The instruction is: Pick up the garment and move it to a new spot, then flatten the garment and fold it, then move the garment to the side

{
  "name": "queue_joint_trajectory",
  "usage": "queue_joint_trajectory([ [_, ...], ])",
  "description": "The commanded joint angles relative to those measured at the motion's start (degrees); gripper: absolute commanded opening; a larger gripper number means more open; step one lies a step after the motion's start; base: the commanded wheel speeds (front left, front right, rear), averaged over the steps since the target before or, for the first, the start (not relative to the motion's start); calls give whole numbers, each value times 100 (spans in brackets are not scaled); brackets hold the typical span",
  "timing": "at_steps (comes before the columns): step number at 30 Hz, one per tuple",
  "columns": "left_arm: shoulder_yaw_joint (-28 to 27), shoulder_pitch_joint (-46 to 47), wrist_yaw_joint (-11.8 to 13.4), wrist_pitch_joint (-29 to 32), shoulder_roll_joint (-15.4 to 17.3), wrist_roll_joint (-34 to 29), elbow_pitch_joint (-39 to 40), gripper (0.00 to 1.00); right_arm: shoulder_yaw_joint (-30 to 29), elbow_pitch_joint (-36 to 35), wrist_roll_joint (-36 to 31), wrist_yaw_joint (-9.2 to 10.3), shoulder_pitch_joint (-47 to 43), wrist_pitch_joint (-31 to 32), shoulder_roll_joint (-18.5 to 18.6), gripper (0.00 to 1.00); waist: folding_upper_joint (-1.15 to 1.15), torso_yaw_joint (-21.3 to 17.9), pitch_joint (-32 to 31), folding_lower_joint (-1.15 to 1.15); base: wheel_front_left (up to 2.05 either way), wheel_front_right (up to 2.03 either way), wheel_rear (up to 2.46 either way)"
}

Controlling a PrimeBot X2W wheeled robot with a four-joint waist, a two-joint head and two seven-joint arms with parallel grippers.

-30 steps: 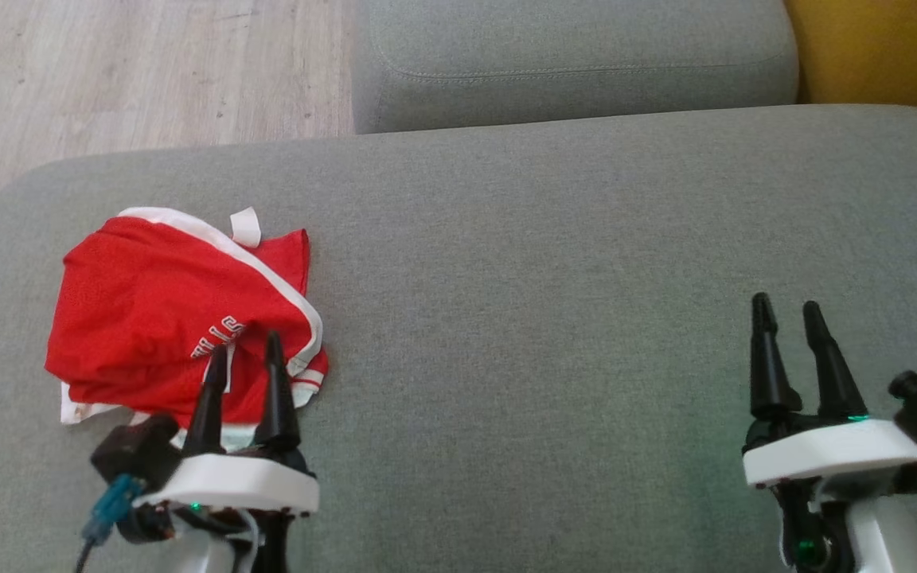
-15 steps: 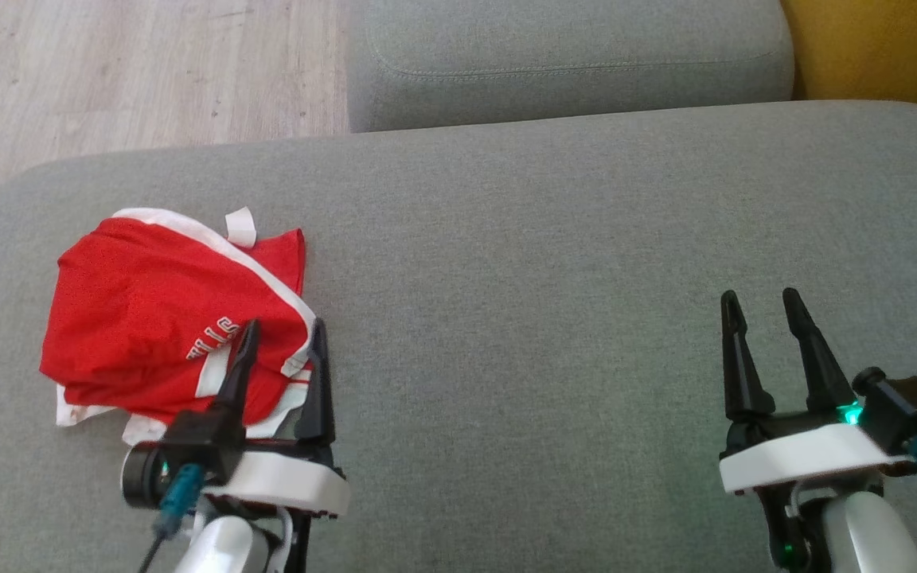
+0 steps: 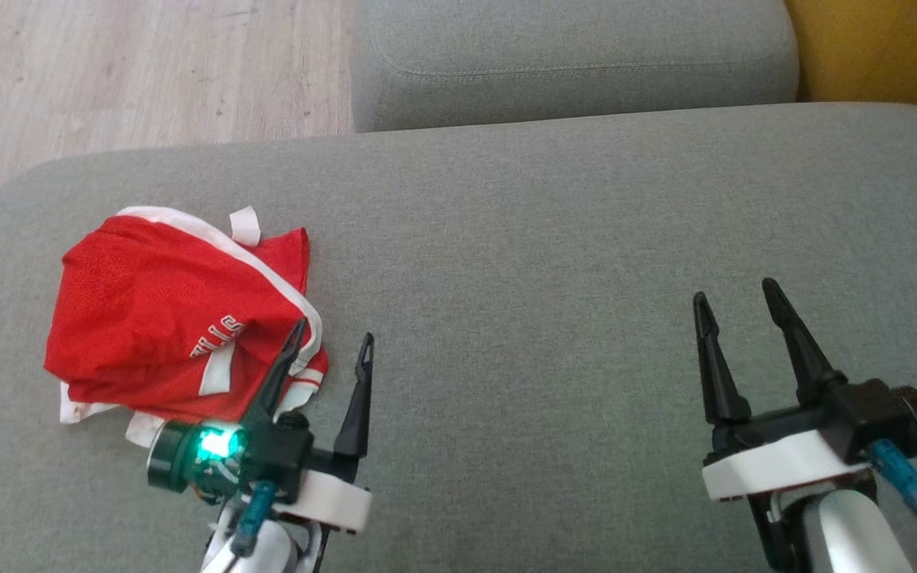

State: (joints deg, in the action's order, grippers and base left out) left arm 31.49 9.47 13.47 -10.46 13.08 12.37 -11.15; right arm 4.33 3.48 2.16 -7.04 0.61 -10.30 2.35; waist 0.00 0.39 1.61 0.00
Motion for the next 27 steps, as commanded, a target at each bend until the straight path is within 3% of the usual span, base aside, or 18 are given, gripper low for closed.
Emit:
queue_joint_trajectory([
  [1,-76,365,78,-82,125,-193,156,100,147,-247,-209,-37,240,-101,45,100,0,2,-2,0,0,0,0],
  [7,169,439,295,-184,149,-426,264,100,194,-275,-649,-39,227,-201,47,100,0,-1,2,0,0,0,0],
  [10,-29,327,350,-235,6,-54,506,100,51,-245,-148,-40,188,-252,48,100,0,3,13,0,0,0,0],
  [17,-407,-3,269,-371,-113,80,652,100,-72,98,545,-43,118,-387,51,100,0,1,15,0,0,0,0],
  [27,-844,-275,-72,-453,-425,-47,363,100,117,459,732,-45,155,-470,53,100,0,-3,-9,0,0,0,0],
])
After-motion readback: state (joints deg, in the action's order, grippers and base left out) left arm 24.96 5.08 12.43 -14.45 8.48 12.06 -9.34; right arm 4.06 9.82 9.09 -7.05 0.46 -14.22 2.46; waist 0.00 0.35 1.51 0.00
